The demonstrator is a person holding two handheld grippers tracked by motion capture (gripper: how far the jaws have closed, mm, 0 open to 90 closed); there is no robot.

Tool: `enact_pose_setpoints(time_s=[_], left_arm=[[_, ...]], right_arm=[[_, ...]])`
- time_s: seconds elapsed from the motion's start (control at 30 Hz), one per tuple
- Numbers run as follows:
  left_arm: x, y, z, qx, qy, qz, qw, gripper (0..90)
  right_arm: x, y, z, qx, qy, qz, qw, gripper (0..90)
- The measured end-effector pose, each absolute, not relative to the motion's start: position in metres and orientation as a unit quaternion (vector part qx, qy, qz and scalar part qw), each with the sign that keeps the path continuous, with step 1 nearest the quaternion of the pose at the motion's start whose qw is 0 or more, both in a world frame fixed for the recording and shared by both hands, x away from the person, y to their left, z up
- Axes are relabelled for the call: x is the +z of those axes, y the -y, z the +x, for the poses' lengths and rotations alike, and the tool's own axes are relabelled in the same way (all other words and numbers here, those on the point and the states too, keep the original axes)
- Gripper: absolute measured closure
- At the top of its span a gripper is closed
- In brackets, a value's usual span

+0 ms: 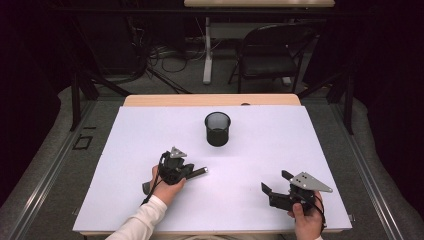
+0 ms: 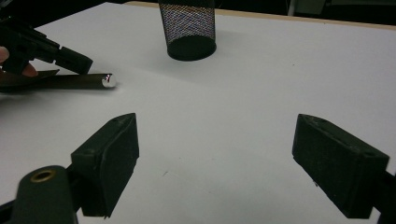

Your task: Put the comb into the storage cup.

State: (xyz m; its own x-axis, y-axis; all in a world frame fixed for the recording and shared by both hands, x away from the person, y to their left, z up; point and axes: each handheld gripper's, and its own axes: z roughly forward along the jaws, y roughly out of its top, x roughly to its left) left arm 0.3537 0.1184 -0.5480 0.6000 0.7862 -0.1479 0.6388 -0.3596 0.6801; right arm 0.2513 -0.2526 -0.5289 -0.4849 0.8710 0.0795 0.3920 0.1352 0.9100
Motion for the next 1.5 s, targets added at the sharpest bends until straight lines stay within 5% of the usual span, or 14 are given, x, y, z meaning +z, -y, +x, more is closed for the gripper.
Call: enact_pose_setpoints(time_s=[1.5], left_arm=[[-0.546,-0.103,0.317,0.070,-0.374,0.857,0.348,90.0]], right_arm=[[-0.529,0.254,0.251,0.487,-0.711,0.445,0.244,14.7]])
